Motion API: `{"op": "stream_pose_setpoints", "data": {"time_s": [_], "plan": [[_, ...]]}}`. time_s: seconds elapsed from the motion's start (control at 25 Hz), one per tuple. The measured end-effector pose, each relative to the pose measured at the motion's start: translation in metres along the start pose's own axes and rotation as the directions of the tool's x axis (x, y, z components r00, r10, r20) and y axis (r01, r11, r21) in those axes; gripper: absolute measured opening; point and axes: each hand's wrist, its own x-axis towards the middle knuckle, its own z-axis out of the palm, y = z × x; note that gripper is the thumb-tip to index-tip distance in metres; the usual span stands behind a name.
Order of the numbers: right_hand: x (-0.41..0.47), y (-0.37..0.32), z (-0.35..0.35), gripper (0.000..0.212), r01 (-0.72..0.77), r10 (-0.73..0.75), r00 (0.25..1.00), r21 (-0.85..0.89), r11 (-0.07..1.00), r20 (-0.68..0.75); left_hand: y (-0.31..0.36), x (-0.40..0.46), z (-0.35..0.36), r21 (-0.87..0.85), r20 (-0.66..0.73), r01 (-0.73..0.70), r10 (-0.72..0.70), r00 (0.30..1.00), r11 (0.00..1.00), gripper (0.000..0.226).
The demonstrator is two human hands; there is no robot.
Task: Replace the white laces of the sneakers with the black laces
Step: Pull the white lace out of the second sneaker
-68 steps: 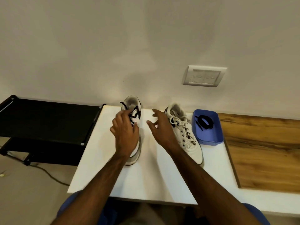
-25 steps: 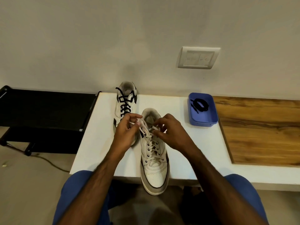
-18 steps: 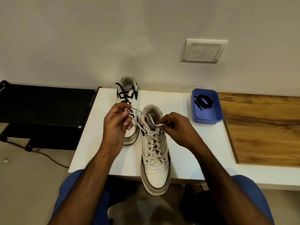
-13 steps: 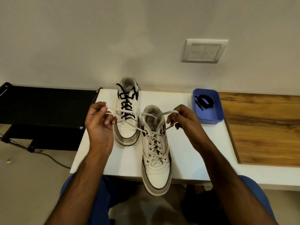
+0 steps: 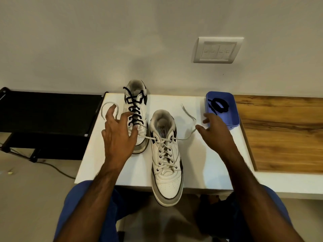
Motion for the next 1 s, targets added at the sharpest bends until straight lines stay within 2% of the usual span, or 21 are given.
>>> {"op": "stream_pose_setpoints", "data": {"time_s": [0.04, 0.08, 0.16, 0.2, 0.28, 0.4, 0.44, 0.52, 0.6, 0.68, 0.88, 1.0], "plan": [[-0.006, -0.005, 0.002, 0.039, 0.104, -0.108, 0.993, -0.082, 0.991, -0.045, 0.002, -0.001, 0.001, 0.118, -0.059, -0.045, 0.052, 0.997, 0.992, 0.036], [-0.013, -0.013, 0.004, 0.030, 0.215, -0.217, 0.974, -0.049, 0.975, -0.062, 0.005, -0.001, 0.001, 0.153, -0.076, -0.087, 0.100, 0.992, 0.984, 0.033], [-0.026, -0.036, 0.008, 0.017, 0.352, -0.363, 0.931, 0.161, 0.922, 0.041, 0.011, 0.000, 0.003, 0.034, 0.045, -0.155, 0.153, 0.987, 0.987, 0.029], [-0.031, -0.046, 0.014, 0.016, 0.385, -0.412, 0.904, 0.202, 0.901, 0.116, 0.014, 0.000, 0.006, -0.052, 0.120, -0.147, 0.153, 0.981, 0.988, 0.031], [-0.035, -0.056, 0.030, 0.017, 0.450, -0.465, 0.865, 0.118, 0.885, 0.189, 0.020, -0.001, 0.013, -0.043, 0.160, -0.161, 0.165, 0.973, 0.986, 0.036], [-0.033, -0.057, 0.043, 0.016, 0.435, -0.442, 0.874, 0.079, 0.897, 0.200, 0.027, 0.001, 0.023, 0.085, 0.195, -0.209, 0.190, 0.962, 0.974, 0.037], [-0.031, -0.057, 0.044, 0.016, 0.426, -0.434, 0.878, 0.085, 0.901, 0.201, 0.028, 0.002, 0.025, 0.053, 0.247, -0.185, 0.166, 0.955, 0.981, 0.036], [-0.027, -0.058, 0.044, 0.013, 0.395, -0.407, 0.888, 0.095, 0.914, 0.214, 0.027, 0.005, 0.026, -0.115, 0.337, -0.071, 0.106, 0.936, 0.991, 0.028], [-0.026, -0.060, 0.046, 0.010, 0.367, -0.387, 0.894, 0.127, 0.921, 0.224, 0.025, 0.006, 0.023, -0.280, 0.364, 0.008, 0.099, 0.926, 0.960, 0.022], [-0.026, -0.062, 0.049, 0.007, 0.351, -0.384, 0.896, 0.176, 0.920, 0.223, 0.021, 0.007, 0.020, -0.377, 0.384, 0.043, 0.114, 0.916, 0.925, 0.021], [-0.019, -0.045, 0.038, 0.008, 0.254, -0.297, 0.950, 0.312, 0.916, 0.098, 0.014, 0.007, 0.019, -0.437, 0.421, 0.070, 0.135, 0.897, 0.897, 0.024], [-0.022, -0.046, 0.039, 0.006, 0.318, -0.360, 0.930, 0.327, 0.890, 0.078, 0.013, 0.008, 0.022, -0.476, 0.433, 0.096, 0.138, 0.891, 0.874, 0.021]]}}
